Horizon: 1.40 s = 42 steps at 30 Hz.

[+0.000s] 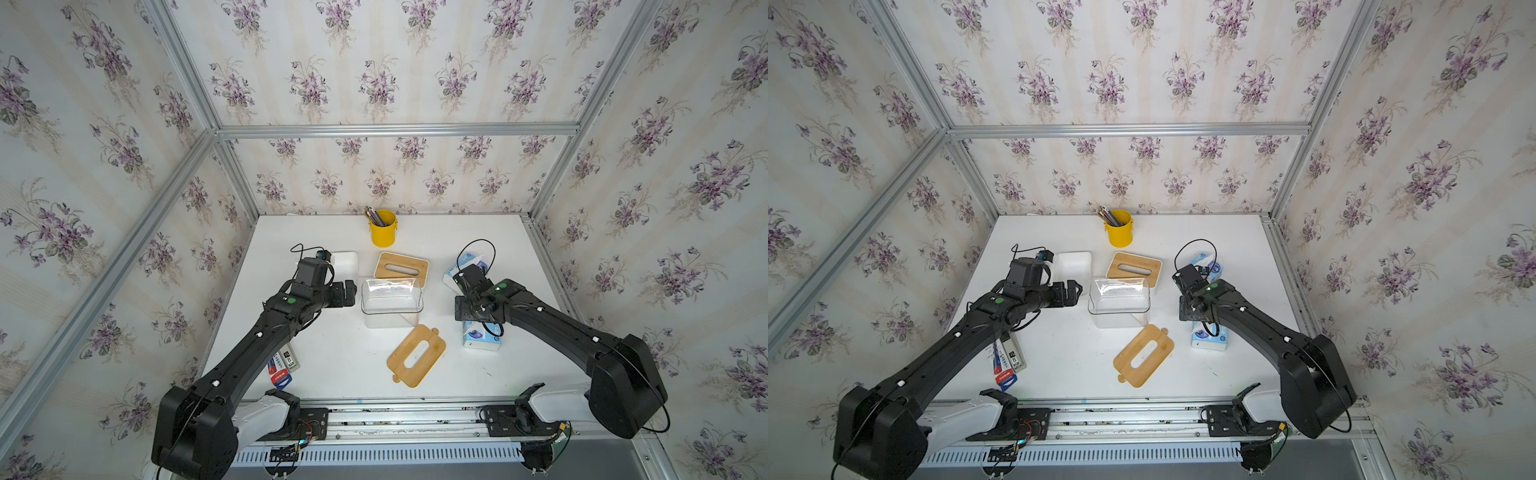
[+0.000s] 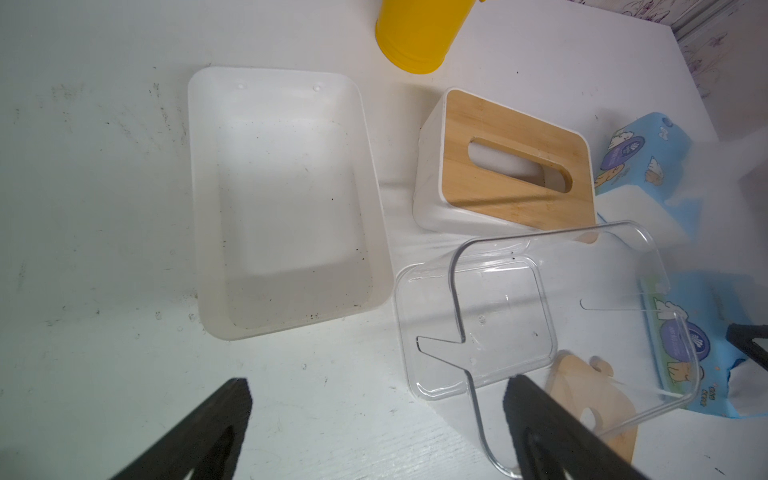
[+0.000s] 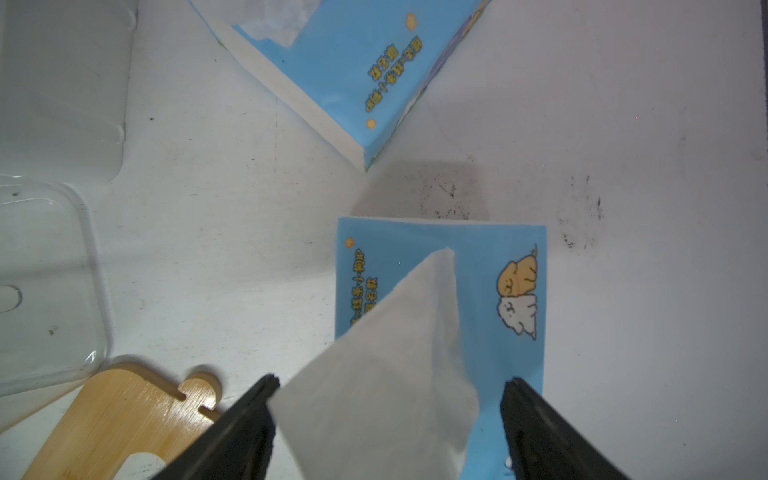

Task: Put the tissue paper into the tissue box
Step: Pick up the paper towel from the center of the board.

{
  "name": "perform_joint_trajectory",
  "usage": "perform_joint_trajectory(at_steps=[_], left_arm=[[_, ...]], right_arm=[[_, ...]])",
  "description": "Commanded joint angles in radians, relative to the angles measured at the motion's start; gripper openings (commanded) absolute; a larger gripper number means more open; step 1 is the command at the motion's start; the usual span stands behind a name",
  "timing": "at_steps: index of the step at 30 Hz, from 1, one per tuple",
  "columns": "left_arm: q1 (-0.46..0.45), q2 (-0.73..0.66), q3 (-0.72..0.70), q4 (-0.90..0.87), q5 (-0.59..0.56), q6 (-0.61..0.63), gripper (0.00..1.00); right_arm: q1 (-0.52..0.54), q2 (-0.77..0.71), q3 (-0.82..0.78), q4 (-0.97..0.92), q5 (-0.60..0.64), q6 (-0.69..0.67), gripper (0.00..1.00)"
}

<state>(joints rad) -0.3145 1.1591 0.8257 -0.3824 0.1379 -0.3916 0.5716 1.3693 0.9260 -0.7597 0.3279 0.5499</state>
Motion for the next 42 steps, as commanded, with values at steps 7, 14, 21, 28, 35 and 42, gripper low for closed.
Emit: perform_joint_trajectory(at_steps=[7,14,21,28,35,42], left_arm=[[-0.003,0.011,0.001,0.019,-0.003,0.011,0.99],[-0.005,0.014,0.003,0.014,-0.004,0.009,0.99],[-0.006,0.014,-0.003,0.017,-0.009,0.012,0.99],[-0.006,0.016,-0.005,0.014,-0.007,0.012,0.99],[-0.007,0.019,-0.007,0.014,-0.014,0.012,0.99],[-0.008,0.026,0.001,0.014,-0.006,0.011,0.99]], right_arm=[[0.198,0.122,0.177,-0.16,0.232,0.069,0.85],[0.23,0.222,0.149,-0.114,0.198,0.042,0.76],[0.224,0.259,0.137,-0.098,0.181,0.026,0.7],[0.267,0.26,0.193,-0.125,0.197,-0.002,0.69],[0.313,0.256,0.196,-0.148,0.134,0.019,0.63],[0.259,0.276,0.152,-0.155,0.201,-0.004,0.59]])
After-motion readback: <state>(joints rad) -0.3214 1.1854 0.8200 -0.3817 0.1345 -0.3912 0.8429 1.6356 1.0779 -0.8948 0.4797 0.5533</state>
